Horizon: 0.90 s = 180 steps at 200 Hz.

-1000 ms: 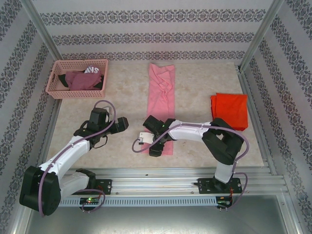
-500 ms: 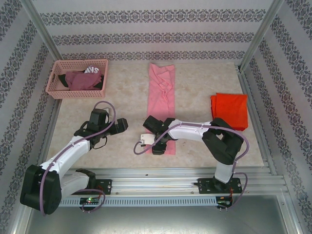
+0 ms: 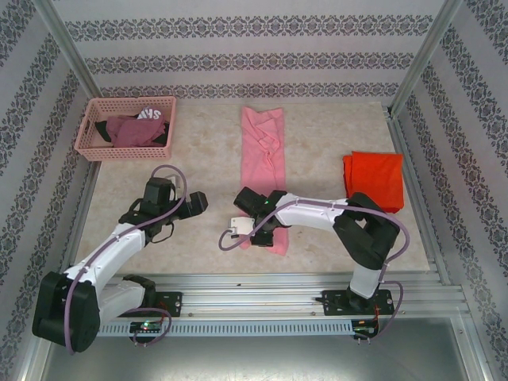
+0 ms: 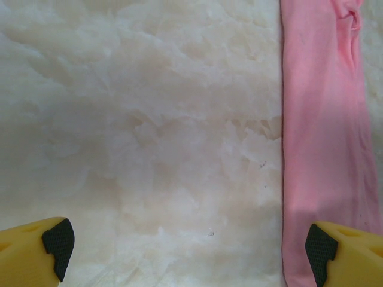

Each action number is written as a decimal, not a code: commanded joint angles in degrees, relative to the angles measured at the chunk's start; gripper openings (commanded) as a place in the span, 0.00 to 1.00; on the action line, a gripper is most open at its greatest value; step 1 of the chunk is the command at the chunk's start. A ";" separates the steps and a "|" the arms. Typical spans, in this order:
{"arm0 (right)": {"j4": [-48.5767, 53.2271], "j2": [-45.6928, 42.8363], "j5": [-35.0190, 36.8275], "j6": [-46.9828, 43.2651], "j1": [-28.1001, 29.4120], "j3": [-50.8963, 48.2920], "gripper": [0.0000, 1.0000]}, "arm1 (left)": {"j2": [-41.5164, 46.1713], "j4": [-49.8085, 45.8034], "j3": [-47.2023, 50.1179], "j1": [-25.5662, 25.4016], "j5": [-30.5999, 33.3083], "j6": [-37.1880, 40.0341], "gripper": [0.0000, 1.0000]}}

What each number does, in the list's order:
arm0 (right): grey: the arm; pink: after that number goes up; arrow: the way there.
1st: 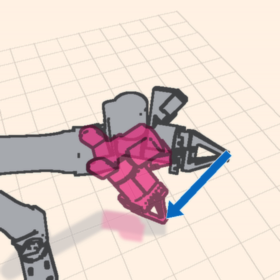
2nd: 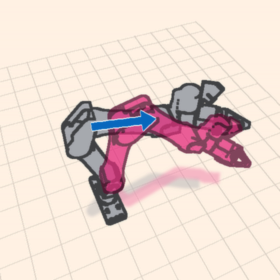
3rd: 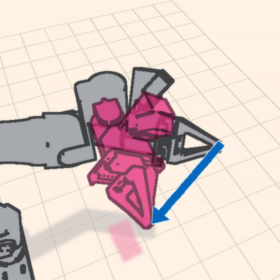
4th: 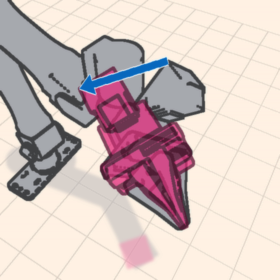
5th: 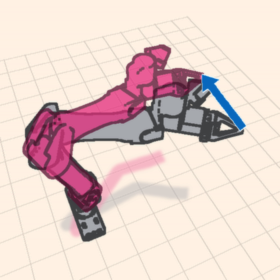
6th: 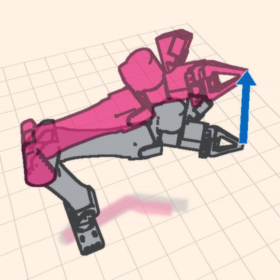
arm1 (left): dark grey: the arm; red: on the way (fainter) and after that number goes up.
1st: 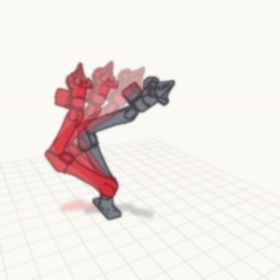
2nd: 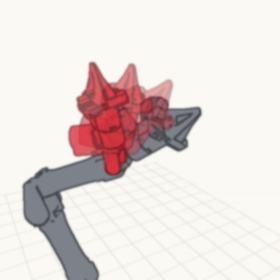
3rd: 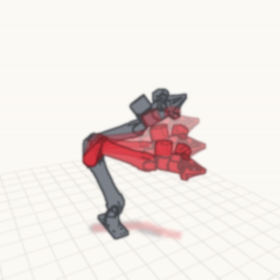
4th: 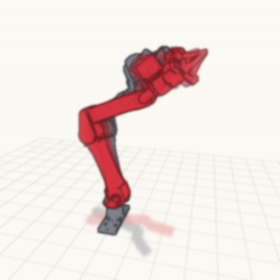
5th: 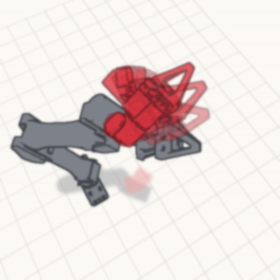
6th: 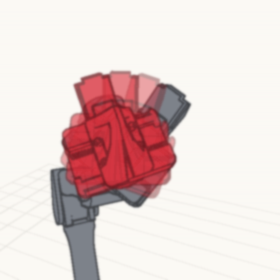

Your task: Fold and stack the t-shirts

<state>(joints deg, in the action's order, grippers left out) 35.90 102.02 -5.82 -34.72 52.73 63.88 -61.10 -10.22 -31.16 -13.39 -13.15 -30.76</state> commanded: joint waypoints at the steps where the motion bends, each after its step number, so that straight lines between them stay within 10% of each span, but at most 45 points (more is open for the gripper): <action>1: 4.80 -5.10 -3.72 1.06 -0.17 0.19 0.00 | 1.45 5.70 2.58 0.49 -1.36 2.73 1.00; 97: 24.31 -19.87 -8.54 -2.30 -4.98 10.07 0.00 | 5.18 14.19 6.29 0.47 -5.92 7.20 1.00; 180: 23.35 -8.17 1.86 -11.62 -10.16 25.93 0.00 | 4.81 20.28 7.96 0.39 -8.85 9.67 1.00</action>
<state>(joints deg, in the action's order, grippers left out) 60.71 89.01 -10.00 -42.54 44.12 86.08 -57.17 6.98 -23.86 -13.39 -20.99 -23.33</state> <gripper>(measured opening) 0.067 0.999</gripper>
